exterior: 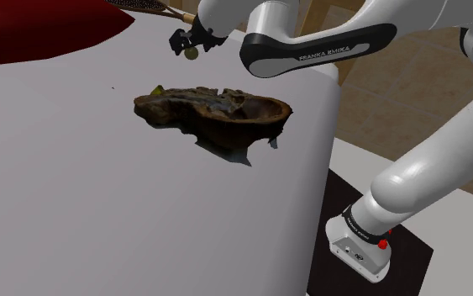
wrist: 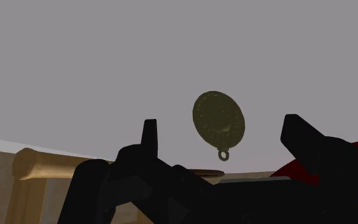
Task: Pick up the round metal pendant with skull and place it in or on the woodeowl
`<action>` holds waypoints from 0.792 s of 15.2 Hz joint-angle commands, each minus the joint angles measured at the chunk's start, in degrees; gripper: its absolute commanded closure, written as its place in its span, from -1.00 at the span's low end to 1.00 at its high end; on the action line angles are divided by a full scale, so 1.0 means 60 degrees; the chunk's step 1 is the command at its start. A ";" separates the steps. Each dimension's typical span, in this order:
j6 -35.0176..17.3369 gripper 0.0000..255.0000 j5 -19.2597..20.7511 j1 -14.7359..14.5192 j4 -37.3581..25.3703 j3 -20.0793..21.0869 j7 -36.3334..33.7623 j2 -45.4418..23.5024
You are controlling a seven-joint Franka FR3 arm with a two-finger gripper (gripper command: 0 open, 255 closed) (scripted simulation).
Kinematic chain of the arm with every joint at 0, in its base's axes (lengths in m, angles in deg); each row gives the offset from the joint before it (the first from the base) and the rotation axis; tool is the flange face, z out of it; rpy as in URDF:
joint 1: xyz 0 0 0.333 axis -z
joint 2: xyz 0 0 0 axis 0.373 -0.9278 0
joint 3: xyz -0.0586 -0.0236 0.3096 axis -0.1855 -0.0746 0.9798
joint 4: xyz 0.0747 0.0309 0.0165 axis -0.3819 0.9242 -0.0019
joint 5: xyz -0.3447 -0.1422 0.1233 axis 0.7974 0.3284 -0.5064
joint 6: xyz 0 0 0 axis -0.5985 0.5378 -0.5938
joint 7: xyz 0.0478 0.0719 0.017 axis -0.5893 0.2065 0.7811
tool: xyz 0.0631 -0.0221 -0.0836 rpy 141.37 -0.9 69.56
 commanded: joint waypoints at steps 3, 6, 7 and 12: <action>-0.0027 -1.00 0.0479 0.0009 -0.0188 0.0006 -0.0275 -0.0401; -0.0026 -1.00 0.0478 0.0008 -0.0188 0.0005 -0.0275 -0.0401; -0.0026 -1.00 0.0478 0.0008 -0.0188 0.0005 -0.0275 -0.0401; -0.0026 1.00 0.0476 0.0008 -0.0187 0.0005 -0.0273 -0.0399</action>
